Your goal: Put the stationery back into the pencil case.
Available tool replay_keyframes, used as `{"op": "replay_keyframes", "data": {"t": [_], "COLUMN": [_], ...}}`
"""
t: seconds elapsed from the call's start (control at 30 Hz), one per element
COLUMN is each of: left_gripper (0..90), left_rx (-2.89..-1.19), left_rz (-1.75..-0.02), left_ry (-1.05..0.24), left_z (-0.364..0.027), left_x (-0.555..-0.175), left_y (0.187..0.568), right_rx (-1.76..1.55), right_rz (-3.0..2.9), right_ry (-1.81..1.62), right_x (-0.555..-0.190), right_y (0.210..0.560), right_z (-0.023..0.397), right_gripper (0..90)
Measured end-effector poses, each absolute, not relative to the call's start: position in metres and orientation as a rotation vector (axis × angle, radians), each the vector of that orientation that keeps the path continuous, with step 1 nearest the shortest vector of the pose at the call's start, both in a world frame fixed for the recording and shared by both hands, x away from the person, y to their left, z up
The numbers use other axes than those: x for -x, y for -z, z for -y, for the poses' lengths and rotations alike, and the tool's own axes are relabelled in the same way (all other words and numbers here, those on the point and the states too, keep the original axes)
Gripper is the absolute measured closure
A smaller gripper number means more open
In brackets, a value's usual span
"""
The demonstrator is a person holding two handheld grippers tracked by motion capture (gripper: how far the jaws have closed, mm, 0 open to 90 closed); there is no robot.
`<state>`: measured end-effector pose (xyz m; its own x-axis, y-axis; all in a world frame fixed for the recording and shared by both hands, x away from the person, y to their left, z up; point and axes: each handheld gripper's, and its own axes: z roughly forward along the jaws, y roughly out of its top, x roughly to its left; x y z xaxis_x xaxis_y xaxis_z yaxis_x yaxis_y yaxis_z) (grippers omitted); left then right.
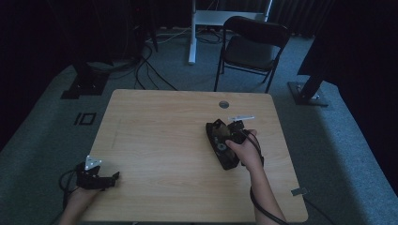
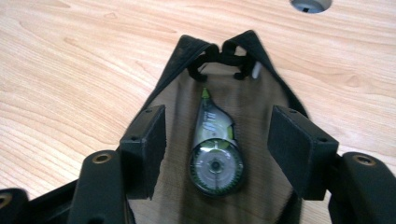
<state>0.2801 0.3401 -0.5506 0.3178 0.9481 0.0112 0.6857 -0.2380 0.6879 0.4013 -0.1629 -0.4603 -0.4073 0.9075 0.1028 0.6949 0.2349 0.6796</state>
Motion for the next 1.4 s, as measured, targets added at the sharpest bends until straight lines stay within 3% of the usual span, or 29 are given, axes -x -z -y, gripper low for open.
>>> {"op": "replay_keyframes", "data": {"t": [0.87, 1.4], "left_gripper": [0.0, 0.0], "left_rx": [-2.008, -2.007], "left_rz": [-1.437, -1.437], "left_ry": [-0.586, -0.586], "left_z": [-0.340, -0.340], "left_x": [-0.280, -0.280], "left_y": [0.551, 0.551], "right_rx": [-1.516, -1.577], "right_rz": [-2.060, -1.944], "right_ry": [-1.044, -1.049], "right_x": [-0.384, -0.372], "right_y": [0.463, 0.500], "right_z": [0.228, 0.265], "right_gripper": [29.4, 25.8]}}
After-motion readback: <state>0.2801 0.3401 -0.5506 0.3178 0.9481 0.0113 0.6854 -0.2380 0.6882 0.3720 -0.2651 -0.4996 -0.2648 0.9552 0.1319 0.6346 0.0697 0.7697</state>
